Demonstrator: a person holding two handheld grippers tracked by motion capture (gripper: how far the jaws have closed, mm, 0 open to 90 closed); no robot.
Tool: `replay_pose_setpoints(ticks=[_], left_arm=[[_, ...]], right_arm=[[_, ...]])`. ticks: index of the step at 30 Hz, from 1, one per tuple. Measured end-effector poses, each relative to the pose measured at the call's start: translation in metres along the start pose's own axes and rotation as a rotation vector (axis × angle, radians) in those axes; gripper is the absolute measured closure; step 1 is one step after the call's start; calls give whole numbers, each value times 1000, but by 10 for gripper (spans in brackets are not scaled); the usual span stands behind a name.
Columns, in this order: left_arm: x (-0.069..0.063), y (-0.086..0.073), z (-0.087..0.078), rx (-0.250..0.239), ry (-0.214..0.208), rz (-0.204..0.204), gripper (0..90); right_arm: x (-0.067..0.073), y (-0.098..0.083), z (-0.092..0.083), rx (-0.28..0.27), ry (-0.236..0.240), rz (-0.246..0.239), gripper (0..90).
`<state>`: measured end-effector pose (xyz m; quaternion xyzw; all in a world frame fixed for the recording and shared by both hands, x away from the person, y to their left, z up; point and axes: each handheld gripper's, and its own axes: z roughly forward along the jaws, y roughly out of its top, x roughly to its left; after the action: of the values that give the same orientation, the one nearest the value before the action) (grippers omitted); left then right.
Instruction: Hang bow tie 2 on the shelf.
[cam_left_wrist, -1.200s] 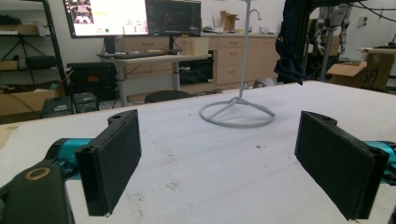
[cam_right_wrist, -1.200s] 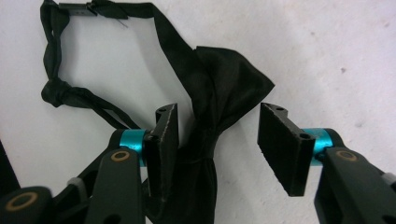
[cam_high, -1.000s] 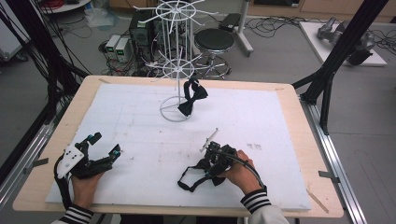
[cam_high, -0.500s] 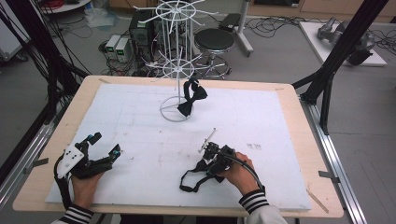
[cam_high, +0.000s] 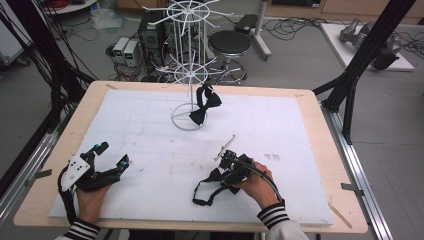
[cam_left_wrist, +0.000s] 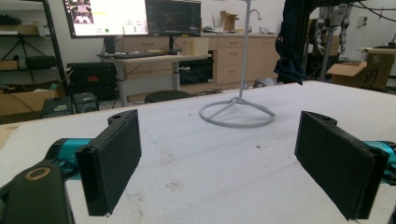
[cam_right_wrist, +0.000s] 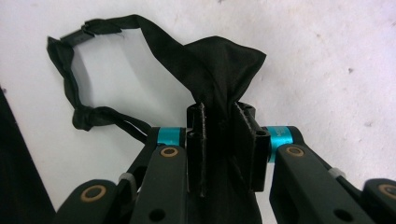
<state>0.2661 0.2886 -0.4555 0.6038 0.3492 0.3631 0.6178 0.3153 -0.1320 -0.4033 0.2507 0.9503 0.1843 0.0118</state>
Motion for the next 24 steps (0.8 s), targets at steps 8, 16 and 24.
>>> replay_pose_setpoints(ticks=[8, 16, 24], left_arm=[[0, 0, 0, 0, 0, 0, 150], [0, 0, 0, 1, -1, 0, 150], [0, 0, 0, 1, -1, 0, 150]], right_arm=[[2, 1, -4, -70, -5, 15, 756], [1, 1, -10, -138, -1, 50, 757], [-1, 1, -16, -225, 13, 93, 761]])
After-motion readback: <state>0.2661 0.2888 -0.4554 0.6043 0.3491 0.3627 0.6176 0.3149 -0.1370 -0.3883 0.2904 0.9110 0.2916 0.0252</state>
